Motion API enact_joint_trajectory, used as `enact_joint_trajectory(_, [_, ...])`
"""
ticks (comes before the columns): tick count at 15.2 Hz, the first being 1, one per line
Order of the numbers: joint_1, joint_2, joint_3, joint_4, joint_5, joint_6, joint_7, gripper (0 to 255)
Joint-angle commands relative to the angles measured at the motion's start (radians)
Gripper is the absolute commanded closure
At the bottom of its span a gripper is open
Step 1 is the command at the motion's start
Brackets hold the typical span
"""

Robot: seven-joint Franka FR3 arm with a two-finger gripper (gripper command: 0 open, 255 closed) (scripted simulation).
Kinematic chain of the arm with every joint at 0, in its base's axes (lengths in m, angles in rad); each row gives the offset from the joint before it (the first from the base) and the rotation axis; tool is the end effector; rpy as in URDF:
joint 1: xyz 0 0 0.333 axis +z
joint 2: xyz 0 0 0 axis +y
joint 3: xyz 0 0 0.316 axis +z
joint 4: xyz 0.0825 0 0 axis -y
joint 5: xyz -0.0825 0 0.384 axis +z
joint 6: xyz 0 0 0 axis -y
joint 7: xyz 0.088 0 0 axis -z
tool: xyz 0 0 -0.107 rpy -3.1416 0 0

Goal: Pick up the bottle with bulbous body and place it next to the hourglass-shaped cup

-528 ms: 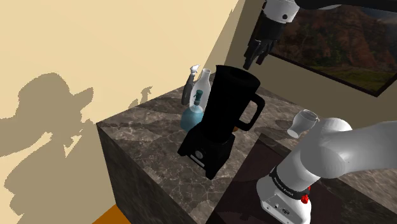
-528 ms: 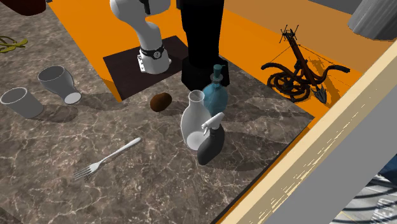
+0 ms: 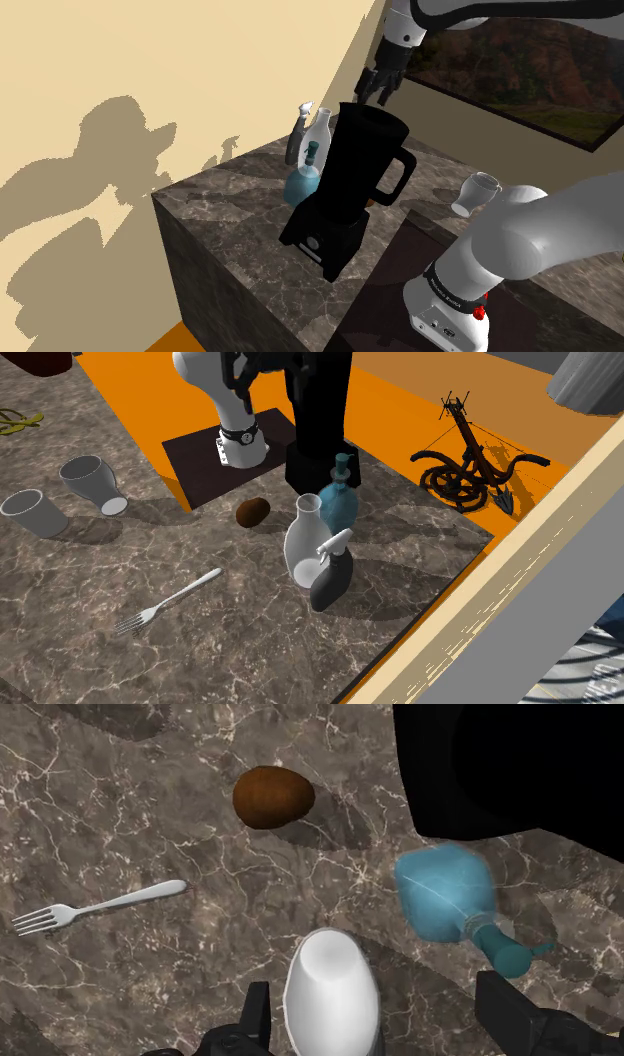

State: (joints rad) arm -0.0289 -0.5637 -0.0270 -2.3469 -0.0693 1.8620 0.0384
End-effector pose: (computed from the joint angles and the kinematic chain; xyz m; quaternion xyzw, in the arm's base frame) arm 0.3889 -0.0285 0.5442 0.9982 -0.0367 0.0392 0.0266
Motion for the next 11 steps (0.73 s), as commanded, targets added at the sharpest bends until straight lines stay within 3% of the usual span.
enact_joint_trajectory(1, [-0.004, 0.085, -0.004, 0.030, 0.007, 0.055, 0.015, 0])
enact_joint_trajectory(11, [-0.018, 0.473, -0.028, 0.237, 0.058, 0.229, 0.066, 0])
